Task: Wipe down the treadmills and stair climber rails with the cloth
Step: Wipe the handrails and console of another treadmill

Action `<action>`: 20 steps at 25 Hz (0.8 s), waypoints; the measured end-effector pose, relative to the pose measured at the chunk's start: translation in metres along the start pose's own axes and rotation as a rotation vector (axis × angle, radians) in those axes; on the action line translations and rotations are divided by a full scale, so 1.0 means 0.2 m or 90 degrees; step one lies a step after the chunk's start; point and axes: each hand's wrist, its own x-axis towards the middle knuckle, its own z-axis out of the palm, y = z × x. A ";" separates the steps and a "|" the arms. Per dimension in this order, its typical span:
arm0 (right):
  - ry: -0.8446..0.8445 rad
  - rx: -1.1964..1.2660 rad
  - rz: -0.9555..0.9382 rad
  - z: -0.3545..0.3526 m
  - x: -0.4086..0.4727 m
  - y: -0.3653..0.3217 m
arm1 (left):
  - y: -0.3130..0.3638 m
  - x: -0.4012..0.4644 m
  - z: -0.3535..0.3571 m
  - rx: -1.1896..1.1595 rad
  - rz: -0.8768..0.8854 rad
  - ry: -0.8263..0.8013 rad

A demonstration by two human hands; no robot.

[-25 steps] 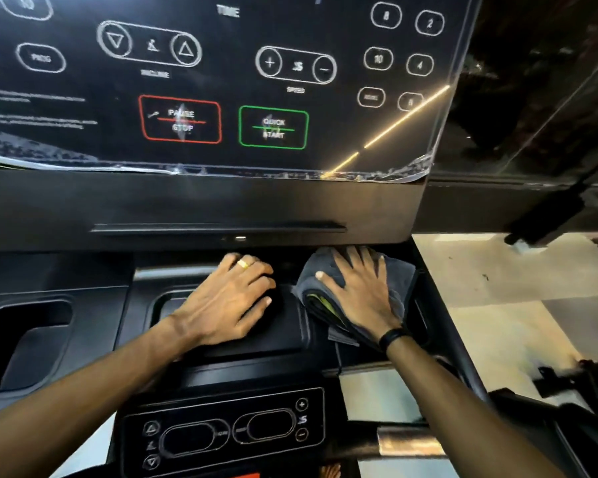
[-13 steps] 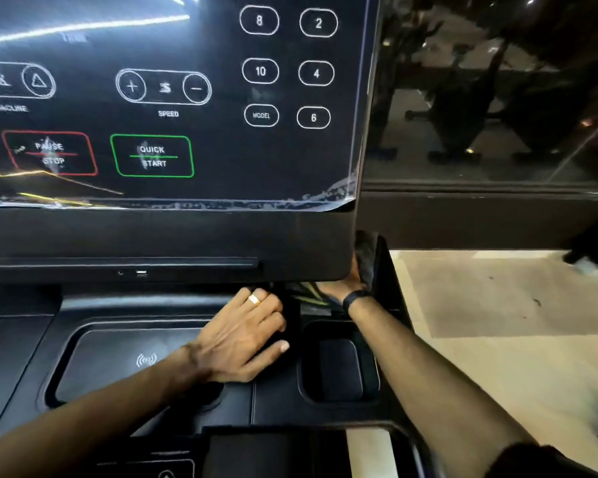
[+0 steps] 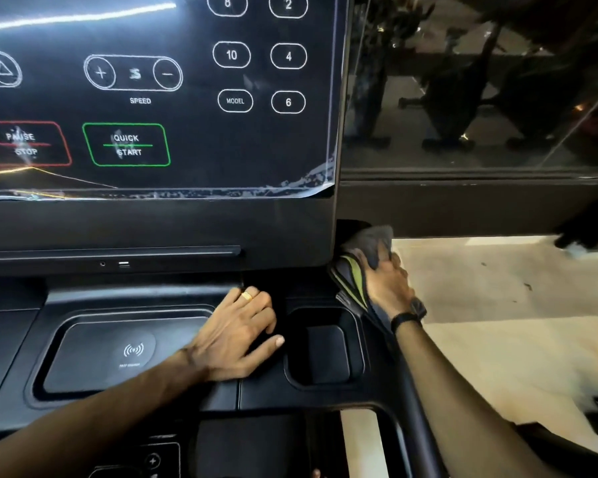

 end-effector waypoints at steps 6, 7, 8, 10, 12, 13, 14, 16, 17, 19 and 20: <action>0.142 -0.231 0.094 0.21 -0.39 -0.03 | -0.02 0.00 0.04 -0.064 -0.027 0.071; 0.145 -0.248 0.079 0.22 -0.37 -0.06 | -0.02 0.00 0.05 -0.062 -0.022 0.076; 0.145 -0.245 0.064 0.21 -0.32 -0.08 | -0.02 0.00 0.05 -0.058 -0.023 0.078; 0.118 -0.181 0.039 0.16 -0.16 -0.07 | -0.02 0.00 0.04 -0.052 -0.031 0.077; 0.046 -0.042 0.044 0.07 0.01 -0.01 | -0.01 0.00 0.04 -0.044 -0.033 0.077; 0.009 0.016 0.052 0.03 0.06 0.02 | -0.02 0.00 0.04 -0.040 -0.032 0.075; -0.012 0.052 0.054 0.01 0.08 0.06 | -0.02 0.00 0.03 -0.039 -0.031 0.069; -0.028 0.092 0.056 0.01 0.04 0.15 | -0.02 0.00 0.03 -0.036 -0.032 0.059; -0.031 0.110 0.067 0.02 -0.01 0.20 | -0.02 0.00 0.02 -0.038 -0.033 0.058; -0.033 0.137 0.114 0.04 -0.17 0.32 | -0.03 0.01 0.02 -0.044 -0.035 0.064; -0.032 0.131 0.135 0.05 -0.28 0.36 | -0.03 0.01 0.02 -0.048 -0.035 0.068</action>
